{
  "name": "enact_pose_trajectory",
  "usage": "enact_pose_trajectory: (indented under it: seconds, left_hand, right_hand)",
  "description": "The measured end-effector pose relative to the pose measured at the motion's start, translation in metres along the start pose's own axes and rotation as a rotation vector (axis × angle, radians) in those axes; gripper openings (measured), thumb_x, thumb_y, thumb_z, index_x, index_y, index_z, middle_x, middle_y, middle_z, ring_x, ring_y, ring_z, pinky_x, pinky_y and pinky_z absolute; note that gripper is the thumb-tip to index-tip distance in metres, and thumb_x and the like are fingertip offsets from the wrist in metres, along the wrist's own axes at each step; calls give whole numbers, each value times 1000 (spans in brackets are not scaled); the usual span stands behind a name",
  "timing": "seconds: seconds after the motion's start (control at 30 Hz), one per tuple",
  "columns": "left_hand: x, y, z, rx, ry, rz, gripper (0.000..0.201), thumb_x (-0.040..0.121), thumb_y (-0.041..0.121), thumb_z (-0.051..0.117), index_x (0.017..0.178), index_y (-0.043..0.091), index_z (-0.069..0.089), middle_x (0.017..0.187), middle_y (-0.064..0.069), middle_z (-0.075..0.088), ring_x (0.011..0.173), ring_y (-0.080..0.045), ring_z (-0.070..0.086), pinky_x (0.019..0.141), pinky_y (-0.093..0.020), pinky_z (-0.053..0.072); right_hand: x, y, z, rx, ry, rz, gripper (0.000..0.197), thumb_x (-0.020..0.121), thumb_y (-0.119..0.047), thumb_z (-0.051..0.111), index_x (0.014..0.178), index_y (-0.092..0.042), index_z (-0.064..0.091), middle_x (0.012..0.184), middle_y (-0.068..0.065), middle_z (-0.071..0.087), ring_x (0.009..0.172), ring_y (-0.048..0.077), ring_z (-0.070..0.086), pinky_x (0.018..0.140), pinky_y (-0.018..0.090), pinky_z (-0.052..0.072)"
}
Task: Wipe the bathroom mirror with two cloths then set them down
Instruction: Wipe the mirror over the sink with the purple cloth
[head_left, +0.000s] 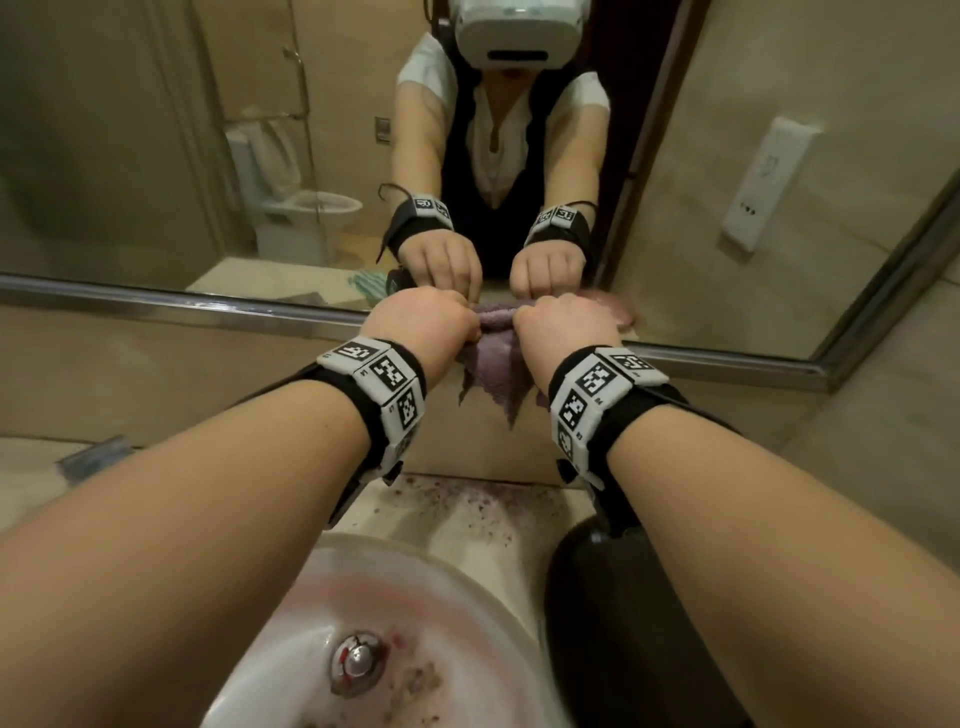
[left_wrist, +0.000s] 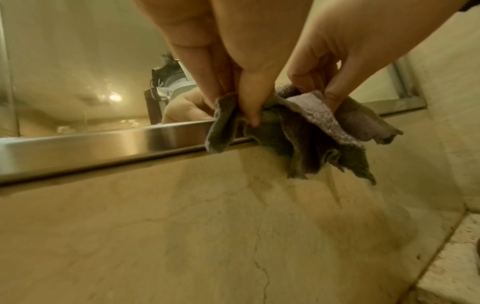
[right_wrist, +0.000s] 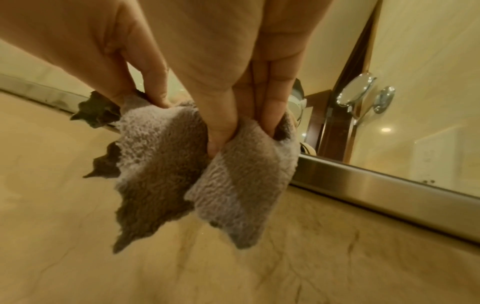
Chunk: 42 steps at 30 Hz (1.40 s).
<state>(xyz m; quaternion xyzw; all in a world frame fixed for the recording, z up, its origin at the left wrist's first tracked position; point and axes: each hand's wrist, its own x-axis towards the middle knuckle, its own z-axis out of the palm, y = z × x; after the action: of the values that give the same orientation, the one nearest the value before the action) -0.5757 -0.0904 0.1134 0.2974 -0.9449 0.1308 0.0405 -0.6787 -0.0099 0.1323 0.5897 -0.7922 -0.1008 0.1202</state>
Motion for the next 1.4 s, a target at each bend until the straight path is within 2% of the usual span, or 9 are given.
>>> enact_pose_trajectory:
  seconds: [0.13, 0.37, 0.6, 0.8, 0.97, 1.07, 1.23, 1.3, 1.4]
  left_hand:
    - [-12, -28, 2, 8, -20, -9, 30, 93, 21, 52, 122, 26, 60, 120, -2, 55, 112, -25, 54, 87, -33, 44]
    - [-38, -85, 13, -15, -29, -10, 31, 92, 21, 55, 122, 26, 60, 120, -2, 55, 114, -25, 53, 86, -35, 46]
    - [-61, -138, 20, 4, -64, -1, 32, 91, 19, 54, 122, 26, 59, 118, -3, 55, 111, -26, 53, 88, -36, 48]
    - [-86, -190, 26, -15, -52, -54, 32, 94, 25, 49, 125, 28, 58, 122, -2, 54, 116, -25, 51, 91, -33, 44]
    - [-103, -234, 33, -40, -81, -107, 32, 94, 27, 49, 125, 28, 58, 125, -2, 53, 118, -25, 49, 91, -32, 41]
    - [-115, -259, 37, -53, -78, -134, 32, 93, 27, 49, 124, 28, 59, 124, -2, 54, 117, -25, 50, 90, -32, 41]
    - [-139, -302, 44, 5, -100, -192, 32, 95, 28, 47, 125, 29, 57, 121, -3, 54, 113, -27, 53, 87, -34, 43]
    - [-149, -319, 48, 30, -105, -220, 32, 96, 27, 46, 126, 26, 56, 120, -3, 54, 113, -27, 53, 85, -33, 43]
    - [-166, -345, 55, 54, -102, -271, 31, 96, 24, 44, 123, 23, 58, 120, -3, 55, 112, -26, 54, 85, -34, 45]
  right_hand:
    - [11, -30, -9, 1, 3, 4, 31, 91, -9, 50, 122, -8, 53, 122, 10, 56, 113, 29, 52, 78, 35, 43]
    - [31, -88, -28, 15, 0, -1, 30, 89, -7, 52, 119, -8, 54, 120, 9, 58, 111, 27, 53, 72, 34, 39]
    - [50, -141, -43, 31, 5, -27, 29, 90, -5, 50, 119, -7, 55, 120, 10, 58, 111, 27, 54, 78, 36, 45]
    - [73, -192, -52, 41, 80, -90, 28, 95, -6, 38, 116, -8, 57, 118, 9, 60, 109, 26, 55, 75, 34, 43]
    - [88, -237, -63, 50, 101, -133, 30, 95, -6, 37, 117, -8, 58, 118, 8, 60, 109, 26, 56, 72, 34, 42]
    - [97, -262, -71, 46, 98, -158, 29, 95, -7, 39, 117, -8, 58, 119, 8, 60, 109, 26, 55, 73, 34, 43]
    - [110, -310, -84, 49, 113, -207, 27, 93, -8, 46, 117, -8, 58, 117, 8, 60, 109, 27, 55, 68, 33, 38]
    - [117, -331, -90, 49, 129, -224, 27, 92, -9, 47, 117, -8, 58, 117, 9, 60, 108, 27, 56, 68, 34, 41]
    - [123, -362, -99, 64, 152, -243, 27, 92, -10, 49, 117, -7, 58, 115, 9, 61, 107, 29, 56, 77, 38, 49]
